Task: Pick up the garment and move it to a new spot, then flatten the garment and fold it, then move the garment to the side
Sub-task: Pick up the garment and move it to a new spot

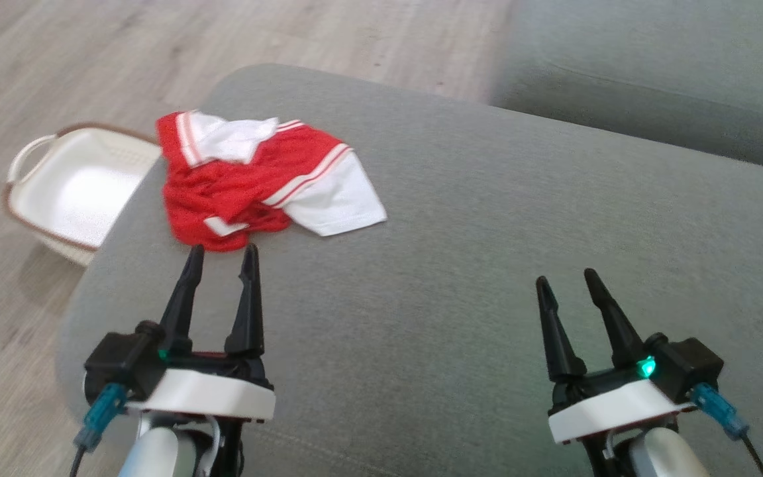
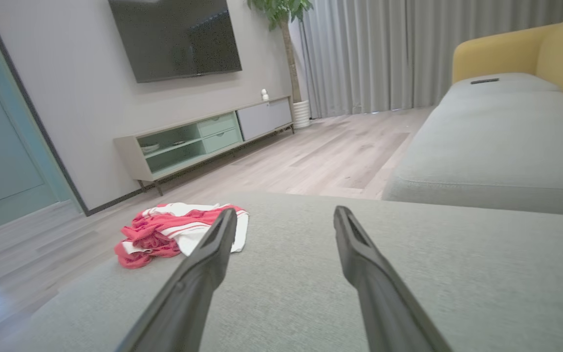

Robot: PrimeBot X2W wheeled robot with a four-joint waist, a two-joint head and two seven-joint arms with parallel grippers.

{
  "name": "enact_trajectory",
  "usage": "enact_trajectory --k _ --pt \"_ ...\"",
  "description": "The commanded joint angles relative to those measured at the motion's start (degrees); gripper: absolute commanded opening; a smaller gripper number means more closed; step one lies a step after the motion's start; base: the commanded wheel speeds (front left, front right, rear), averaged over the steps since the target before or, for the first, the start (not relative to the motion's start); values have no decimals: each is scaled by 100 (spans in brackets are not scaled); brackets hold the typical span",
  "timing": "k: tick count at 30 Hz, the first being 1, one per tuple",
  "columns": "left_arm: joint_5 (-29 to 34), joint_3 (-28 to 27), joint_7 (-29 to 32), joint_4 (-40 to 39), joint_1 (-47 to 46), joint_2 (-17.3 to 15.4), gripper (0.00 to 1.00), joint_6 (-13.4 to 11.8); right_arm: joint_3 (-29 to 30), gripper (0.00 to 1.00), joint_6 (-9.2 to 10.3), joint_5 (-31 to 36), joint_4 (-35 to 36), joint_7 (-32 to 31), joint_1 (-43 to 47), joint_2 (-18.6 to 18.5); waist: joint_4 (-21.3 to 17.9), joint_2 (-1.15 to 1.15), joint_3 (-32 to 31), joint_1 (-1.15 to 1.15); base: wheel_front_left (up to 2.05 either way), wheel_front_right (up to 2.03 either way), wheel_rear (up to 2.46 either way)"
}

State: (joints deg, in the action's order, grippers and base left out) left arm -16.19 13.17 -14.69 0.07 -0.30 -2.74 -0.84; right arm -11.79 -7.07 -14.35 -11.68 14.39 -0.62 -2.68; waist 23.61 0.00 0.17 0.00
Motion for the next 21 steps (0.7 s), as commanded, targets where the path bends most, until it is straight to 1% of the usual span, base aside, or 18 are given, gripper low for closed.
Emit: enact_trajectory --k 1,5,10,13,16,21 --pt "54 -227 -31 -182 -236 -14 100 -15 -158 100 -42 -39 164 61 -290 -20 264 0 -7 0 0 0 0" --pt "68 -289 -31 -157 -241 -14 100 -10 -229 100 -42 -84 139 61 -372 -20 438 0 34 0 0 0 0" --pt "36 -365 -31 -164 -299 -14 100 -28 -259 100 -42 -57 130 61 -423 -20 485 0 154 0 0 0 0" --pt "25 -454 -31 -133 -365 -14 100 -35 -263 100 -42 -6 122 61 -479 -20 424 0 288 0 0 0 0" --pt "76 -580 -31 -42 -500 -14 100 36 -217 100 -42 78 123 60 -571 -20 321 0 470 0 0 0 0" --pt "217 -1027 -31 549 -948 -49 100 164 -42 100 -42 333 261 -60 -789 -20 72 0 942 0 0 0 0"
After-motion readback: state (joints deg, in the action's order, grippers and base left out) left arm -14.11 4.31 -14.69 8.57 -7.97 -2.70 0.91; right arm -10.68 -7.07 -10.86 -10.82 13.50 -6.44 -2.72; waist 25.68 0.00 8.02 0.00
